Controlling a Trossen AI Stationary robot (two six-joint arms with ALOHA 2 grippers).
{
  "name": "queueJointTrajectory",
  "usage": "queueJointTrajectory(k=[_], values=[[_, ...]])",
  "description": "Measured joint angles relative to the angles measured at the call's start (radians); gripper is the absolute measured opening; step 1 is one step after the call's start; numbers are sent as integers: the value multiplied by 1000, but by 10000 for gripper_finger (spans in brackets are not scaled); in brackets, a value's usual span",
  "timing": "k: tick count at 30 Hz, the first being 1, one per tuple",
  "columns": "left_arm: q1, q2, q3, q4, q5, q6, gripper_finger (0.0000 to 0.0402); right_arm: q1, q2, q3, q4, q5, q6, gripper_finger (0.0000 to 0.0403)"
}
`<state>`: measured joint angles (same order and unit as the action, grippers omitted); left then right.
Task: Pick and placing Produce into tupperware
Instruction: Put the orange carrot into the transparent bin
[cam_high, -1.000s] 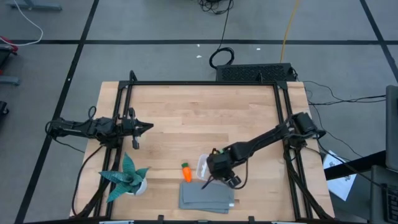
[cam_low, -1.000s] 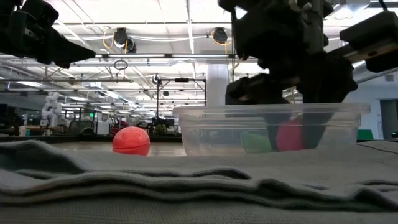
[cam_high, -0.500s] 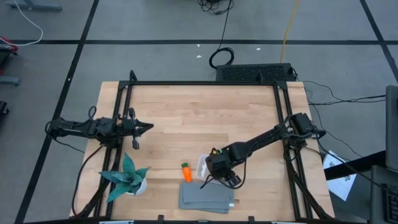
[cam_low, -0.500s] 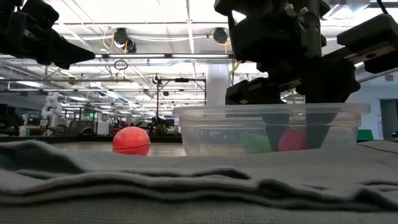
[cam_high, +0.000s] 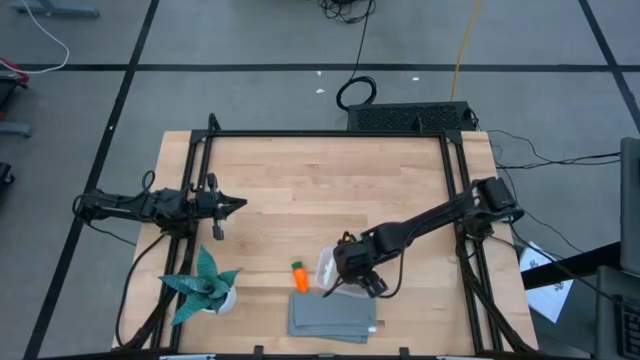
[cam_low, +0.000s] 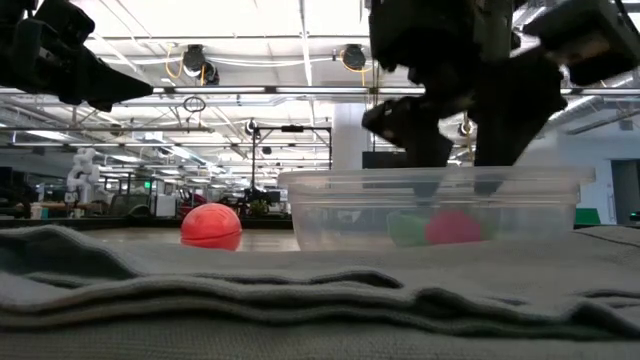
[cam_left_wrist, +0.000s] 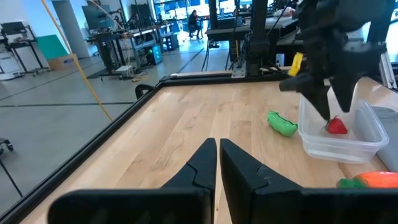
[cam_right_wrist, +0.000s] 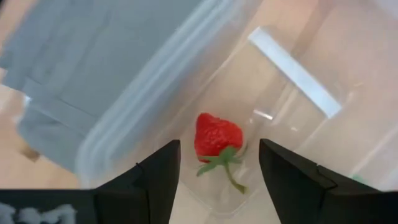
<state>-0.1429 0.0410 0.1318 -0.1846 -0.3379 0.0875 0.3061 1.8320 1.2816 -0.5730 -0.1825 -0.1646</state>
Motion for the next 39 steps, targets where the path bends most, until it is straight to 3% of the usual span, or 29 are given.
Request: queueJointTrajectory(k=[7, 11, 26, 33, 39], values=[[0, 0, 0, 1, 0, -5, 26, 0, -108, -1, -5, 33, 40, 207], [0, 0, 0, 0, 0, -5, 26, 4, -181, -48, 73, 51, 37, 184], [0, 0, 0, -6, 0, -15, 26, -33, -573, -483, 537, 52, 90, 8], [0, 0, 0, -6, -1, -14, 26, -50, -770, -671, 747, 60, 126, 3], [0, 0, 0, -6, -1, -14, 26, -52, -954, -823, 894, 138, 125, 3]])
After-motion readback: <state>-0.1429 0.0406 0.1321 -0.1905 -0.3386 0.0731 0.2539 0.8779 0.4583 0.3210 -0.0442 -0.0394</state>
